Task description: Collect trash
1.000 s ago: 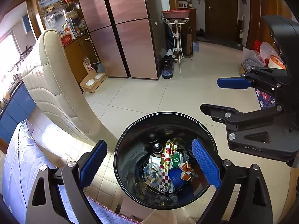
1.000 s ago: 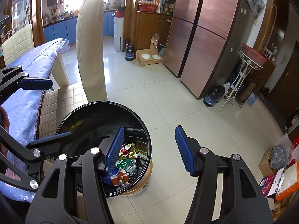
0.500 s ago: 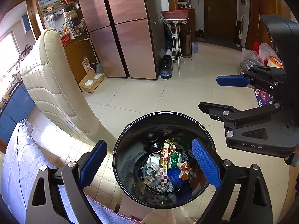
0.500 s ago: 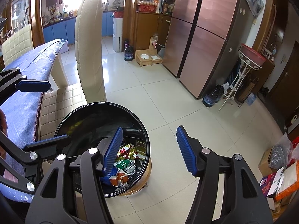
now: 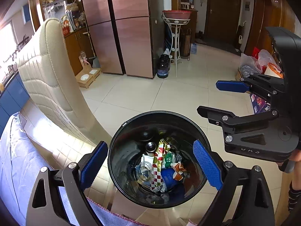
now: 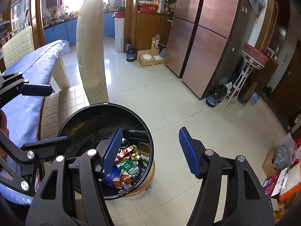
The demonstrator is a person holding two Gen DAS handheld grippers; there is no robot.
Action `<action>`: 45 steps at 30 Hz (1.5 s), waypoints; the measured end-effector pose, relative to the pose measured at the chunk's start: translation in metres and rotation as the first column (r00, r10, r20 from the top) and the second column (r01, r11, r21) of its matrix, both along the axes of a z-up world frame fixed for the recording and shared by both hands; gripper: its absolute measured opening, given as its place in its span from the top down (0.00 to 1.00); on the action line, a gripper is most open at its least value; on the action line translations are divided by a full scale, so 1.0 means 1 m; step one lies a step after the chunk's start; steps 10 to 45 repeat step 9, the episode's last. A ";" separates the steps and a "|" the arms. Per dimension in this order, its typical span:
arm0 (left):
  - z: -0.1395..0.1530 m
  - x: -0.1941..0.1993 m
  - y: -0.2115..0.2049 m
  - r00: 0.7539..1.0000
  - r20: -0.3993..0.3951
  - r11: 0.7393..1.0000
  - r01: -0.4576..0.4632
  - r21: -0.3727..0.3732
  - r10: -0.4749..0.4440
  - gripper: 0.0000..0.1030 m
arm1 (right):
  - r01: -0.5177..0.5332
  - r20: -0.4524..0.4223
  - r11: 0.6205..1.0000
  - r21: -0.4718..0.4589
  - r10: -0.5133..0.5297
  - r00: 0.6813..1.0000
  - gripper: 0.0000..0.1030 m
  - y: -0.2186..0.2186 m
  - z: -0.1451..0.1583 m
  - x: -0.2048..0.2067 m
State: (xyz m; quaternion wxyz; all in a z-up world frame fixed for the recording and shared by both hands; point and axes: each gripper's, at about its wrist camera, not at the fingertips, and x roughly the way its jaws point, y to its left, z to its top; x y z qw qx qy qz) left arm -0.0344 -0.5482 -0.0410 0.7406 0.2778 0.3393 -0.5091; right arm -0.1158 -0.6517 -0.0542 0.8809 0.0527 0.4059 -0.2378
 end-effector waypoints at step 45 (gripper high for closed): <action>-0.002 0.001 0.001 1.000 0.015 1.000 -0.016 0.018 0.016 0.13 | -0.006 -0.003 1.000 -0.001 0.006 1.000 0.38 0.002 0.000 0.002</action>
